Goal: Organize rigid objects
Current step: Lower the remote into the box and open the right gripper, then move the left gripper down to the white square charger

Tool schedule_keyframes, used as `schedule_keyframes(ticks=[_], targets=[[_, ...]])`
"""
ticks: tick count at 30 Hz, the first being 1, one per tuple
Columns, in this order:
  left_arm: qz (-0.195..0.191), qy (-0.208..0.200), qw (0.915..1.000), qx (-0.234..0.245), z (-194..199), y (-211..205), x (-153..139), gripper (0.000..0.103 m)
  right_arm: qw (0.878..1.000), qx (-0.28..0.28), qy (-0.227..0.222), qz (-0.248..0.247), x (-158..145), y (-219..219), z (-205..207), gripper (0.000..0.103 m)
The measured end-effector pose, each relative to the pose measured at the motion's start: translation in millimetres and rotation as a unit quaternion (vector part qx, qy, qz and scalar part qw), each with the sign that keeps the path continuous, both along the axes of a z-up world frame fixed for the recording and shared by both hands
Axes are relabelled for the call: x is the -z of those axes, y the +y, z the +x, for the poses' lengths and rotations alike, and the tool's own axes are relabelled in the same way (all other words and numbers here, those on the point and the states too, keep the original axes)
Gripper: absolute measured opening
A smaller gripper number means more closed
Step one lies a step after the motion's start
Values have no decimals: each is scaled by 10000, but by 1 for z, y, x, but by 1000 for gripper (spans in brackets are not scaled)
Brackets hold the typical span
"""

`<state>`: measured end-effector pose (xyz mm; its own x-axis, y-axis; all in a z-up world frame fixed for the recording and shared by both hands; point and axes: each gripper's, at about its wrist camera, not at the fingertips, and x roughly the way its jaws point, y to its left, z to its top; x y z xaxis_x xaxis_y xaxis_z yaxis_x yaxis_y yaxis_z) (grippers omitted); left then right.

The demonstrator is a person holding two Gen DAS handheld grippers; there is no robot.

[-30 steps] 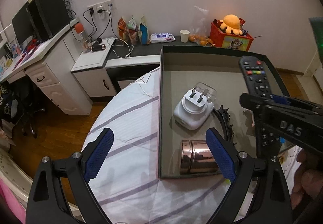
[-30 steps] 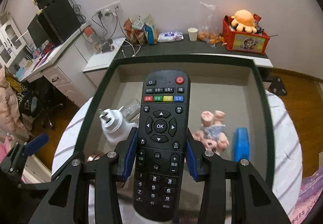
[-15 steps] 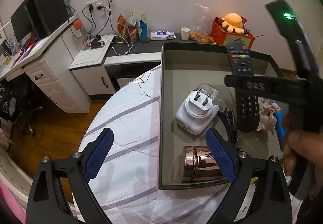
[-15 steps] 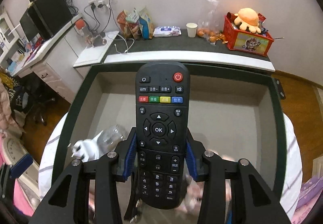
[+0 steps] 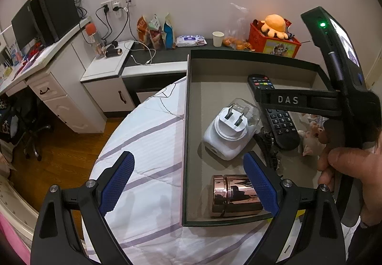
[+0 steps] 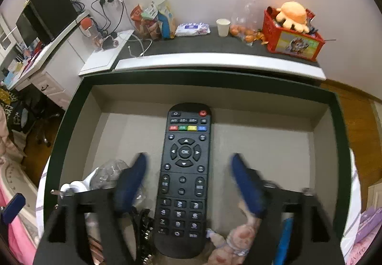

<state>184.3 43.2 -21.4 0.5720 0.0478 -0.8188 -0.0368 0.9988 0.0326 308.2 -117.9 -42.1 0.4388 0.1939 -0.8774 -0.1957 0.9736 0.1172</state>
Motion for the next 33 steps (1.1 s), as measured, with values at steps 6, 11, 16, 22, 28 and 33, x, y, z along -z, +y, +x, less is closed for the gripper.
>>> schedule_keyframes(ticks=[6,11,16,22,28,33], targets=[[39,-106,9999,1,-10,-4,-10,94,9985,75,-431,326,-26,-13,-19,82],[103,-224,9997,87,-32,-13,-21,94,9948,120,-922,415,-65,-31,-55,83],[111,-155,9997,172,-52,-23,-19,94,9917,333,-1142,482,-82,-58,-113,83],[202,-37,9995,253,-79,-43,-9,94,9921,549,-1018,489,-69,-80,-172,83],[268,21,9992,299,-105,-64,1,94,9935,543,-870,498,-51,-85,-210,83],[288,85,9990,342,-119,-76,8,94,9926,619,-854,595,-42,-96,-235,83]])
